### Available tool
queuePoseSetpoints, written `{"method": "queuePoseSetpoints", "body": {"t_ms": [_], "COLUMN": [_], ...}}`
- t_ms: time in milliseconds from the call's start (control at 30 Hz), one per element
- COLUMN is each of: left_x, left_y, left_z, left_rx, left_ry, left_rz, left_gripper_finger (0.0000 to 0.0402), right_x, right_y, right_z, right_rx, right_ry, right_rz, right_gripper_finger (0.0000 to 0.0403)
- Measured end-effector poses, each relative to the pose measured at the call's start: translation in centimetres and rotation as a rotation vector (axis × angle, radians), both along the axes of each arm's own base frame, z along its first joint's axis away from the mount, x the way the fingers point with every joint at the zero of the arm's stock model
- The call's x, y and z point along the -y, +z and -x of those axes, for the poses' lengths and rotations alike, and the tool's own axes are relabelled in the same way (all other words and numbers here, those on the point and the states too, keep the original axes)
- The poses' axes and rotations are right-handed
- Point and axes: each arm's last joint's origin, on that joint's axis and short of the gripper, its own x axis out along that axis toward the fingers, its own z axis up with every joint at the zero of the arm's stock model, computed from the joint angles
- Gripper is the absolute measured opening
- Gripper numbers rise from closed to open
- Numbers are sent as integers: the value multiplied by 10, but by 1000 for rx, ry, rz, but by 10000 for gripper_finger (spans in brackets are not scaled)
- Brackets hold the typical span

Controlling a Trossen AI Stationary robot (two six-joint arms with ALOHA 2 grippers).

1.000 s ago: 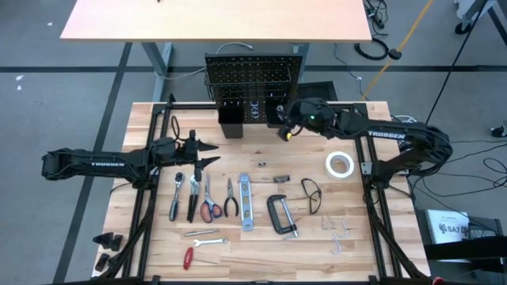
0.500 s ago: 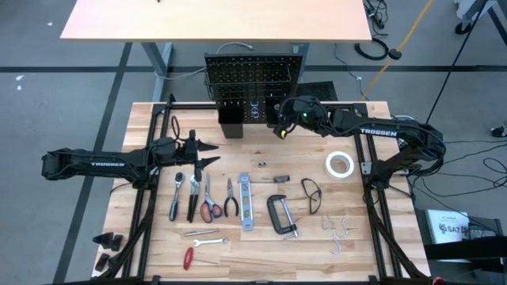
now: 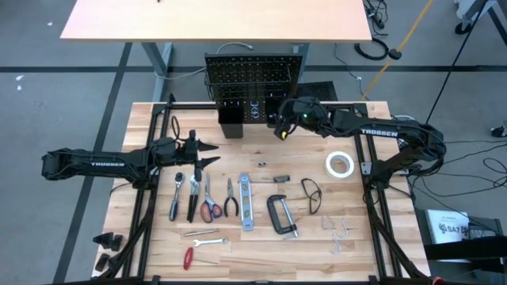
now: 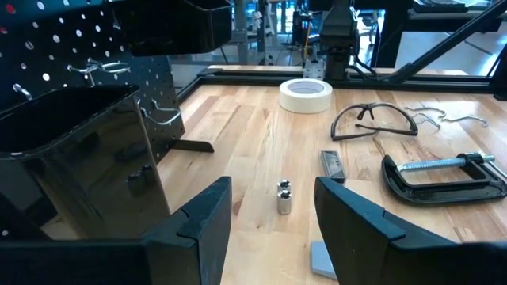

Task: Hang tools onto peg board
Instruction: Put the right small socket into the right black bin on the peg board

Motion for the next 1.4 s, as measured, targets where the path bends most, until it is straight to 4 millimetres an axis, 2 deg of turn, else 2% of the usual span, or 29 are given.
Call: {"method": "queuePoseSetpoints", "body": {"t_ms": [233, 367, 467, 567, 667, 767, 867, 1133, 1400], "left_x": [0, 1, 2, 3, 3, 6, 10, 21, 18], "left_y": [-1, -1, -1, -1, -1, -1, 1, 8, -4], "left_z": [0, 0, 0, 0, 0, -1, -1, -2, -4], "left_rx": [-7, -5, -2, 0, 2, 3, 14, 90, -22], "left_ry": [0, -19, -79, -105, -102, -123, -182, -476, -371], "left_rz": [1, 11, 23, 32, 54, 56, 59, 81, 102], "left_gripper_finger": [180, 180, 180, 180, 180, 180, 180, 180, 180], "right_x": [-32, -56, -74, -88, -96, -100, -101, -99, -86], "right_y": [6, 2, -16, -47, -74, -97, -109, -151, -179], "right_z": [4, 4, 4, 6, 9, 13, 14, 1, -6], "right_rx": [-19, -44, -51, -54, 24, 115, 189, 97, 51], "right_ry": [84, 192, 265, 291, 306, 357, 379, 358, 252], "right_rz": [-32, -130, -198, -228, -246, -260, -252, -260, -232], "right_gripper_finger": [247, 247, 247, 247, 247, 247, 247, 247, 247]}}
